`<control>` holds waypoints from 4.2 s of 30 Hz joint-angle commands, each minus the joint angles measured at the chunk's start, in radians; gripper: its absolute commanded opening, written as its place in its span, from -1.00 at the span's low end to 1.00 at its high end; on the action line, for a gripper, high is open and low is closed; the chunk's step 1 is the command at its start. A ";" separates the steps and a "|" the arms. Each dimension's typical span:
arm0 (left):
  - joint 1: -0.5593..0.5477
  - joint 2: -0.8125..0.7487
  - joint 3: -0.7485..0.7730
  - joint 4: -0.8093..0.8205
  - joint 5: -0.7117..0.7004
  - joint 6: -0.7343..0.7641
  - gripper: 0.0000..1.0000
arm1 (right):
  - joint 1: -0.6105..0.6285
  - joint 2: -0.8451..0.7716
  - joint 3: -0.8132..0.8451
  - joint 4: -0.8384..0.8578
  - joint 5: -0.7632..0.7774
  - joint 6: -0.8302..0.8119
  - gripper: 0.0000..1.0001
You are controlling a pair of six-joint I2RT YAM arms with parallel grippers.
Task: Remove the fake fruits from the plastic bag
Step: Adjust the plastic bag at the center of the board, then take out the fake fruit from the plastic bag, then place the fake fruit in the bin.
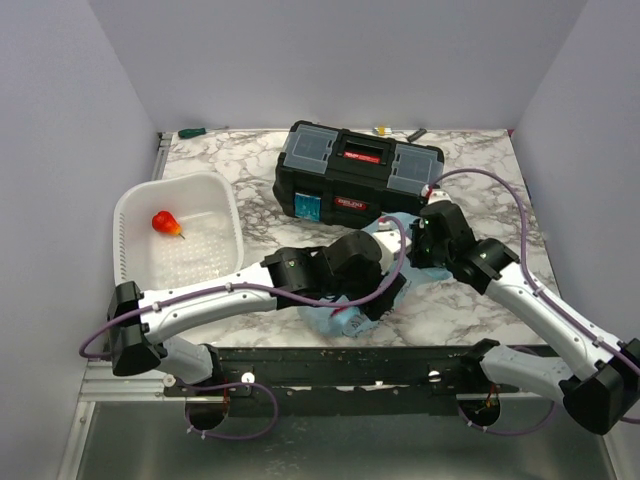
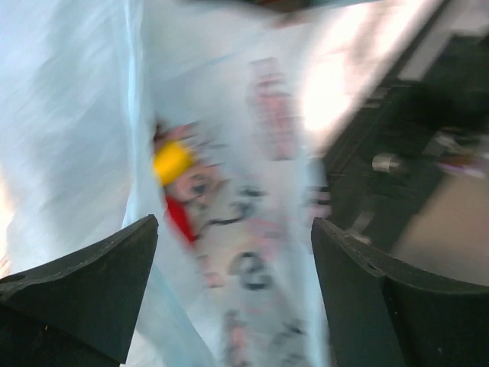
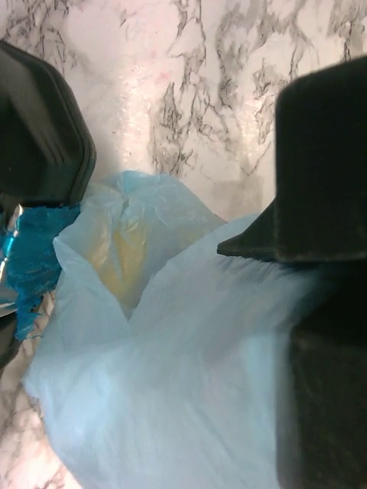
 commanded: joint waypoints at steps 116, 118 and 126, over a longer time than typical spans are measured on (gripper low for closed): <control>0.416 -0.805 -0.316 -0.009 -0.399 0.059 -0.23 | 0.418 -0.007 -0.368 0.025 0.141 0.642 -0.99; 0.428 -0.818 -0.317 -0.106 -0.655 0.039 -0.26 | 0.418 -0.012 -0.378 0.035 0.132 0.639 -0.99; 0.538 -0.857 -0.429 -0.083 -0.825 0.162 -0.36 | 0.418 -0.023 -0.364 0.018 0.132 0.638 -0.99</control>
